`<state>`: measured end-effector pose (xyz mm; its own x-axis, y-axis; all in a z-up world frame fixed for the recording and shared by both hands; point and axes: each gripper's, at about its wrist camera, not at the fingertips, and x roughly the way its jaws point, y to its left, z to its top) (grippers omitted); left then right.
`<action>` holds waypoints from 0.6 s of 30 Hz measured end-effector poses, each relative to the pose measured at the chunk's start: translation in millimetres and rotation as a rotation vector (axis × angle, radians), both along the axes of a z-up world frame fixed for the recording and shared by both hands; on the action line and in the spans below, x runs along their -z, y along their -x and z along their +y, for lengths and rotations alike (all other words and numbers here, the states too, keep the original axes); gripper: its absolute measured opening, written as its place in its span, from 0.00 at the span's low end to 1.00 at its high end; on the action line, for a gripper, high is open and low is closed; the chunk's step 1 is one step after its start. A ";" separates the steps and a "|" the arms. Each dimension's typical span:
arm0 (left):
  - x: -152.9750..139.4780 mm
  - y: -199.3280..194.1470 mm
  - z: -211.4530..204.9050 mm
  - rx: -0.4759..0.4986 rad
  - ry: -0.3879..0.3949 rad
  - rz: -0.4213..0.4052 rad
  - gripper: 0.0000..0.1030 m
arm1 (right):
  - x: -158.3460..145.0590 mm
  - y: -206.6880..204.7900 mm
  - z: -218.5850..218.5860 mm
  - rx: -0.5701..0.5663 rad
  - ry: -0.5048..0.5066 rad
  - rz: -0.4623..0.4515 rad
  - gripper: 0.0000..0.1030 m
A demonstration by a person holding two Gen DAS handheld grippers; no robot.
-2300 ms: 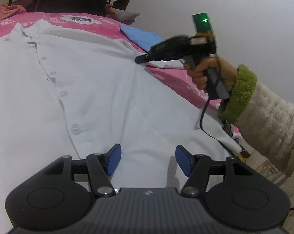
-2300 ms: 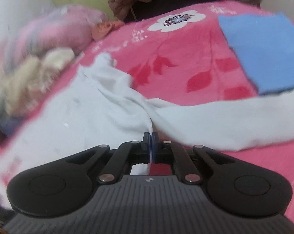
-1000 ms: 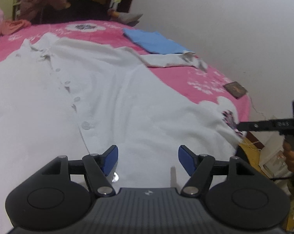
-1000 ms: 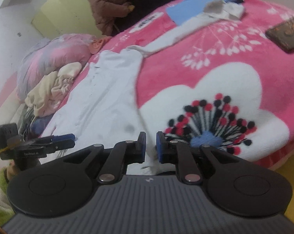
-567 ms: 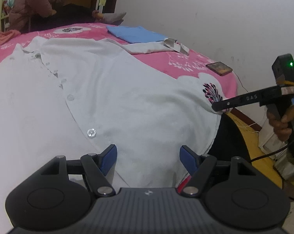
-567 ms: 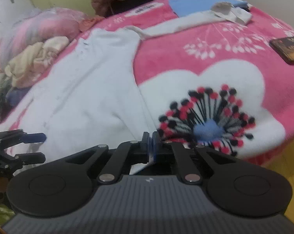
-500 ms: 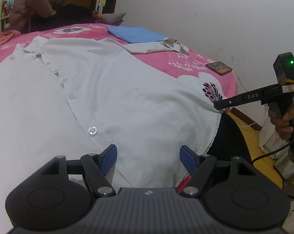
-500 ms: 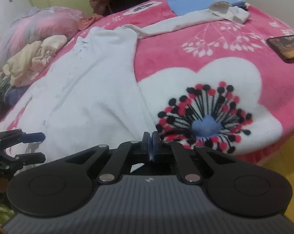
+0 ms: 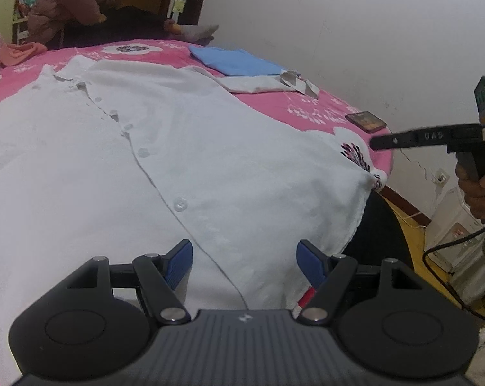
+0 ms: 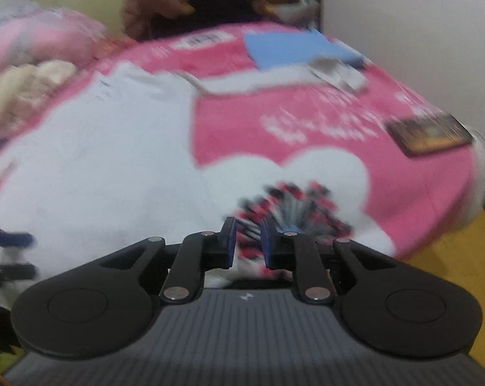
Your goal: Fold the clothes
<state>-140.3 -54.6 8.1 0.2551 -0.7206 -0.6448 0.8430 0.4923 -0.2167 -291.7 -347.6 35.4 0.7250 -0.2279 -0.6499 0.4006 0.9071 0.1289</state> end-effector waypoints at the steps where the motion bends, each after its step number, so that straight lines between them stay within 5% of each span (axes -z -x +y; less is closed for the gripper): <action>1: -1.7 -1.0 1.4 -0.011 0.002 -0.001 0.71 | -2.6 -5.4 6.0 -0.035 -0.001 -0.023 0.15; 4: -7.0 -4.2 5.5 -0.044 0.008 -0.004 0.72 | -2.3 -26.4 27.2 -0.150 0.022 -0.058 0.15; 12: -20.9 -35.5 10.5 -0.138 0.075 0.049 0.75 | 50.0 -59.9 37.9 -0.265 -0.034 0.070 0.14; 18: -29.1 -68.9 5.1 -0.207 0.160 0.089 0.75 | 1.4 -66.4 32.5 -0.288 0.008 -0.055 0.15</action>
<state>-71.5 -49.6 37.2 0.3548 -0.7538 -0.5531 0.7023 0.6054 -0.3745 -225.2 -315.1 34.1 0.7948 -0.0124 -0.6068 0.1191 0.9835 0.1359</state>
